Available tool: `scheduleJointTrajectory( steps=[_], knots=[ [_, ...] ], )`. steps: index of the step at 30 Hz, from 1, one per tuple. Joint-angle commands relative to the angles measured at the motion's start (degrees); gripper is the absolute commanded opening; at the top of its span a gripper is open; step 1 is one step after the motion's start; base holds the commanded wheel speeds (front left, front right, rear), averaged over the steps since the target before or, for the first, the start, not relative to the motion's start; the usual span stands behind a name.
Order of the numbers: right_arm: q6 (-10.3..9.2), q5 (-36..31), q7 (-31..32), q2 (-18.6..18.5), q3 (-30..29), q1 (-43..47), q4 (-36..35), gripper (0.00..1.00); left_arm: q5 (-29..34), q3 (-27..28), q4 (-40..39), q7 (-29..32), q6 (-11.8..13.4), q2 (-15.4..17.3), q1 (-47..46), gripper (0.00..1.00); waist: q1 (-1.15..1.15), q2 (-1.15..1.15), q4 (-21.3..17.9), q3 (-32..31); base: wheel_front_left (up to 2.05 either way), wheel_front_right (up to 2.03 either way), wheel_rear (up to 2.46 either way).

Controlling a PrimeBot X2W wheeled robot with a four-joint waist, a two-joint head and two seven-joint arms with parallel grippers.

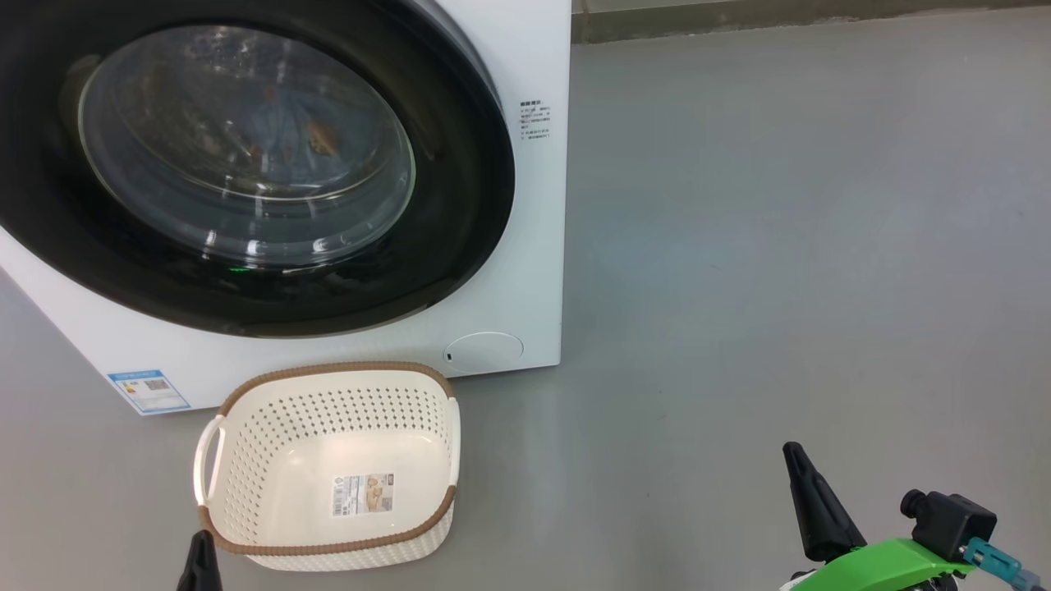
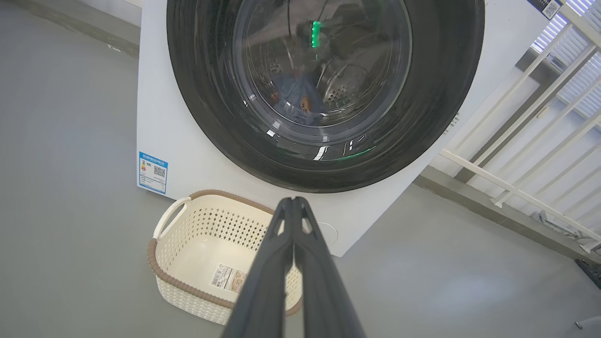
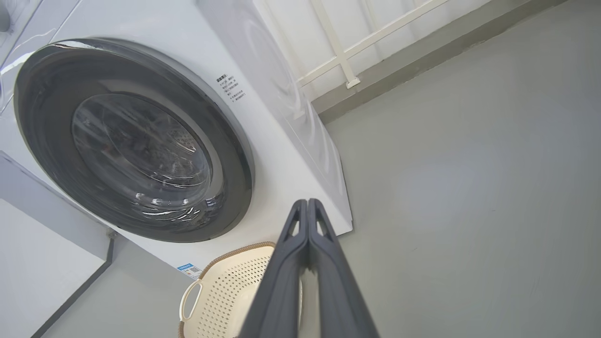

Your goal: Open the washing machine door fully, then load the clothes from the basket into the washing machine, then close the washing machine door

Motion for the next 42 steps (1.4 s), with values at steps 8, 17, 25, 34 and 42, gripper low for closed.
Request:
scheduleJointTrajectory(
  steps=[8,17,25,34,42],
  knots=[
    [-0.05,6.22,1.28,-0.46,-0.36,-2.36,-1.43,0.00,-6.25,0.81,0.18,1.55,-0.94,1.04,-3.55,0.00,0.00,0.00,0.01,-0.03,0.00,0.00,0.00],
    [-0.06,12.43,2.82,-0.57,-1.08,-2.60,-1.45,0.00,-12.61,1.10,1.27,3.12,-1.40,1.23,-4.96,0.00,0.00,0.00,0.03,-0.06,0.00,0.00,0.00],
    [-0.07,16.76,3.93,-0.63,-1.63,-2.77,-1.46,0.00,-17.07,1.33,2.04,4.24,-1.72,1.34,-5.95,0.00,0.00,0.00,0.04,-0.08,0.00,0.00,0.00],
    [-0.08,22.30,5.38,-0.67,-2.36,-2.99,-1.47,0.00,-22.78,1.64,3.03,5.70,-2.14,1.47,-7.22,0.00,0.00,0.00,0.06,-0.10,0.00,0.00,0.00],
    [-0.09,27.19,6.70,-0.69,-3.04,-3.19,-1.48,0.00,-27.84,1.94,3.91,7.01,-2.50,1.57,-8.36,0.00,0.00,0.00,0.07,-0.13,0.00,0.00,0.00]
  ],
)
